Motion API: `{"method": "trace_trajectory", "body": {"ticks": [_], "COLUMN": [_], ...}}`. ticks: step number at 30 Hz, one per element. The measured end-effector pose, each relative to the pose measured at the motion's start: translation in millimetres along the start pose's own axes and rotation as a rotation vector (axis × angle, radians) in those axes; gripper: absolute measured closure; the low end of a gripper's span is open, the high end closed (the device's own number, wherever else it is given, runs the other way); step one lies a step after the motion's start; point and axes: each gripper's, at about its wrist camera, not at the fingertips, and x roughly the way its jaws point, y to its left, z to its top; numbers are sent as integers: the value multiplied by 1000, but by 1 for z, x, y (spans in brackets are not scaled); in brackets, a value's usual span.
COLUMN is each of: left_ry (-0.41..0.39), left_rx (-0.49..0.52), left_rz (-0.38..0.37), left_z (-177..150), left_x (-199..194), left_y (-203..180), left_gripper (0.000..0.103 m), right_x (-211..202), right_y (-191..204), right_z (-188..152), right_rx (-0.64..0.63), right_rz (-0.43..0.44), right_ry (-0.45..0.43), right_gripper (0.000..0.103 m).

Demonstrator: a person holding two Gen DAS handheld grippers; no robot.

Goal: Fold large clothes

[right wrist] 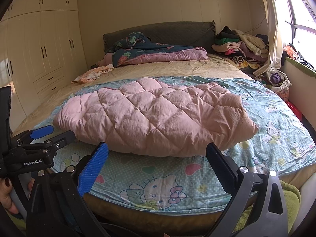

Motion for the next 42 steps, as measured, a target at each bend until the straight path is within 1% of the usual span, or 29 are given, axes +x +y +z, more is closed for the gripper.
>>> {"method": "trace_trajectory", "body": {"ticks": [42], "left_ry": [3], "left_rx": [-3], "left_rz": [9], "left_z": [-1], "left_x": [-3], "left_y": [2], "left_gripper": [9], "right_x": [-1], "right_y": [0], "right_z": [0], "right_rx": [-4], "right_rz": [-1], "right_ry": [2], "right_gripper": [4]}}
